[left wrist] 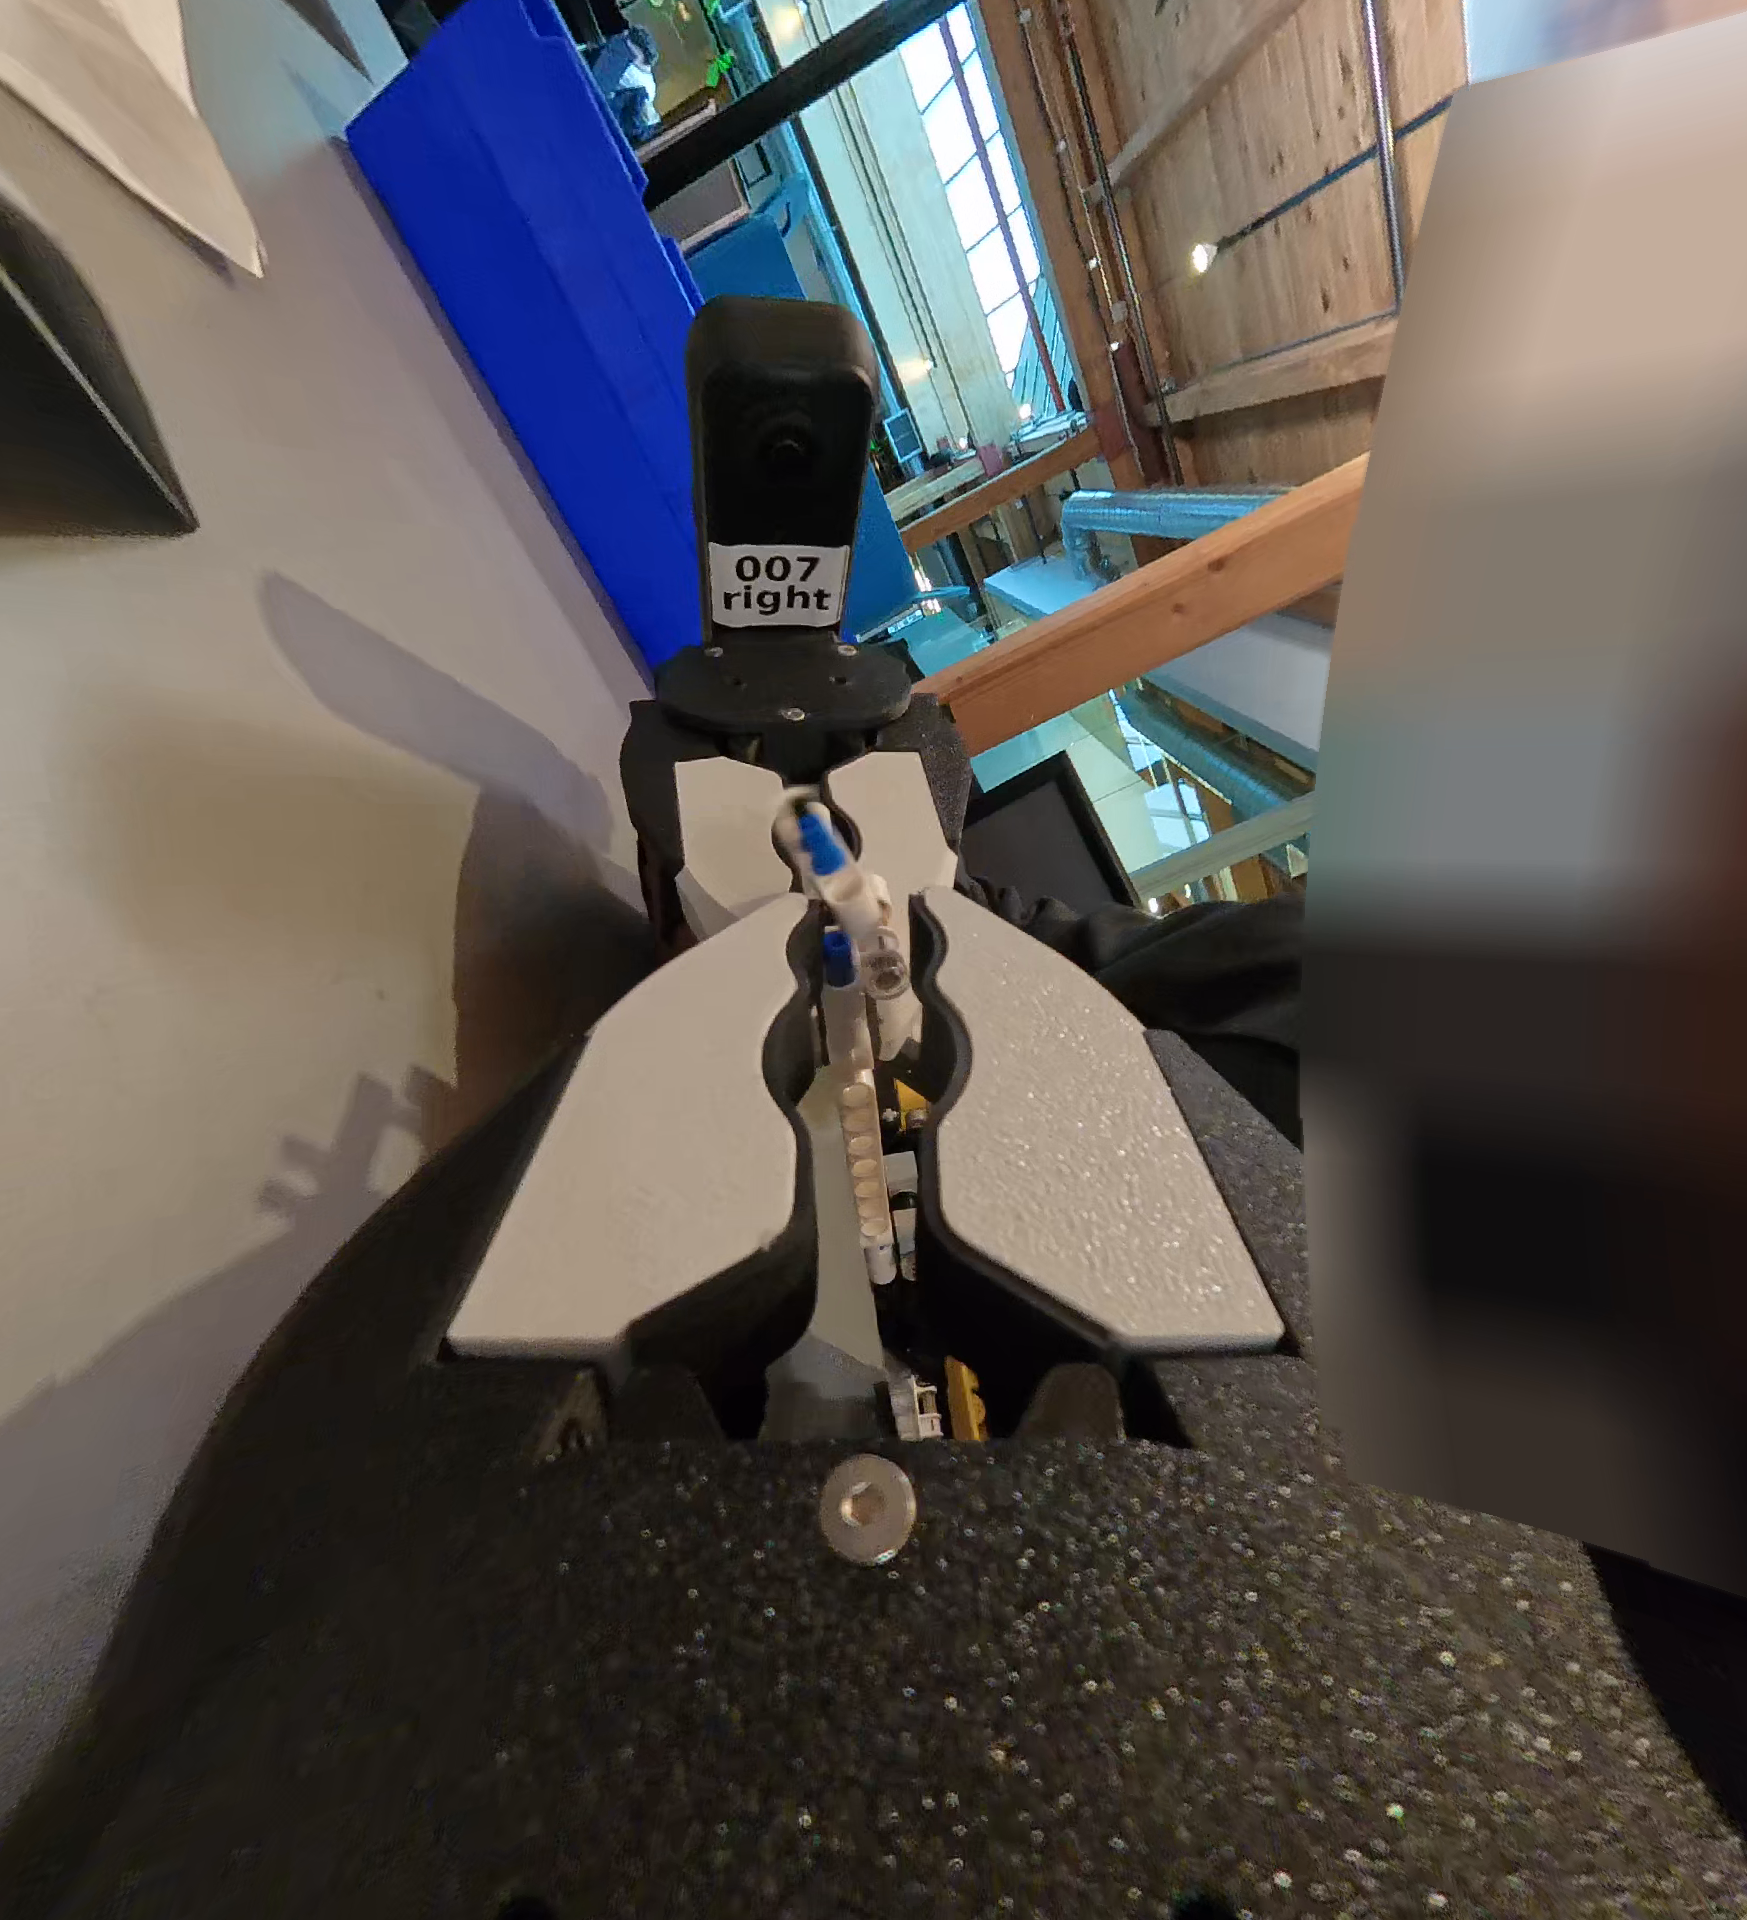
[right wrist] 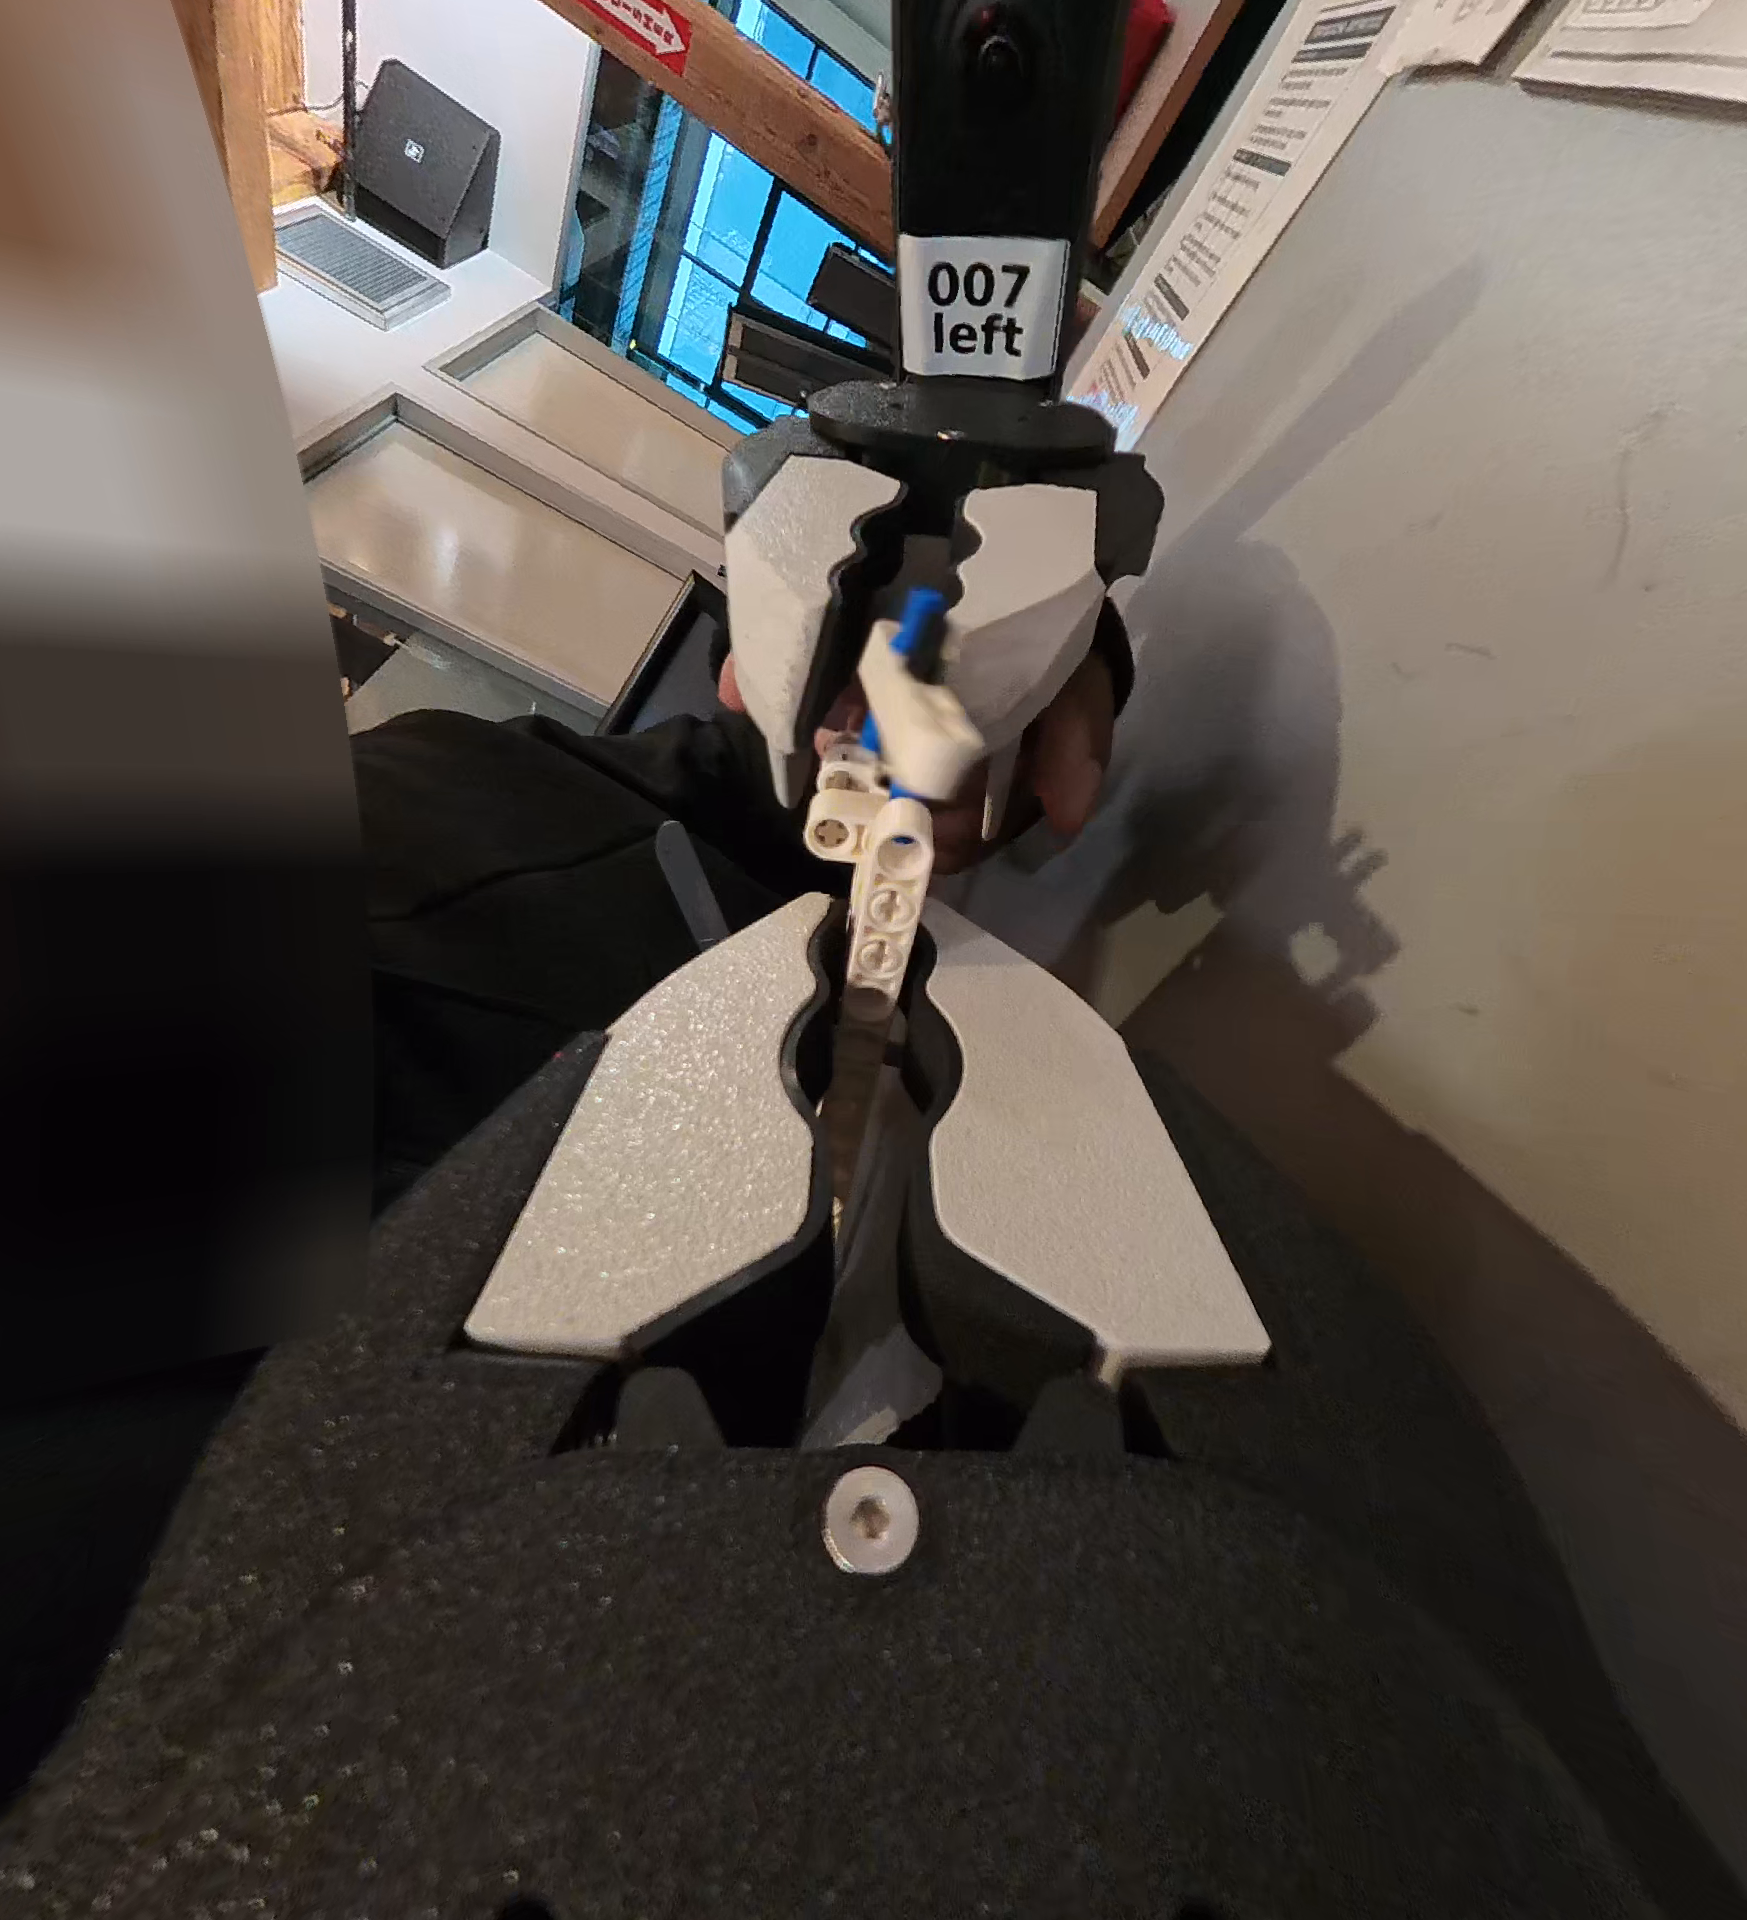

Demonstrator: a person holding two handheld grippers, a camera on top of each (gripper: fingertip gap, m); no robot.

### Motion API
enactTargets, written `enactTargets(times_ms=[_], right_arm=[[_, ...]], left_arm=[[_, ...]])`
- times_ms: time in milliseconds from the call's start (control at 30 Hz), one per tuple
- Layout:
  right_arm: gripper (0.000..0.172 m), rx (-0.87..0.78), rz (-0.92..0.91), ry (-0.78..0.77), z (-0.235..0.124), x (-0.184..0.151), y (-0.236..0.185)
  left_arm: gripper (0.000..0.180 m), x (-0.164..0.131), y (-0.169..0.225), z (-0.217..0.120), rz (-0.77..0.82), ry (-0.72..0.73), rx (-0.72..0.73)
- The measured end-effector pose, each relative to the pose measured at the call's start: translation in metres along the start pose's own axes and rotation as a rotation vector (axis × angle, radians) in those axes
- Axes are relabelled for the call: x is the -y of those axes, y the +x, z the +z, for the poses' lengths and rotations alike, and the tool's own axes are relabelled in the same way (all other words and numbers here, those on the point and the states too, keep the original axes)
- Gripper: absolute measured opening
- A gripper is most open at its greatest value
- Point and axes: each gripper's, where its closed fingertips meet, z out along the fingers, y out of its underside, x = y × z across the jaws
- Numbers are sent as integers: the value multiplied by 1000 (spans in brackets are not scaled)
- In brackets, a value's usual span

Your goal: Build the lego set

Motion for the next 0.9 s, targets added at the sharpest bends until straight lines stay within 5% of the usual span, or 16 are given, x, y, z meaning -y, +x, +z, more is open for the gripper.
enactTargets(times_ms=[267,467,733,900], right_arm=[[8,-26,-1,-5,-2,-1,2],[9,-130,19,-19,-16,-4,16],[10,-142,62,-11,-29,-10,21],[10,-135,55,-14,-28,-11,21]], left_arm=[[25,5,-3,-4,13,-40,17],[25,33,-22,-31,185,7,231],[24,18,-59,-23,298,-121,420],[26,4,-55,-4,295,-192,360]])
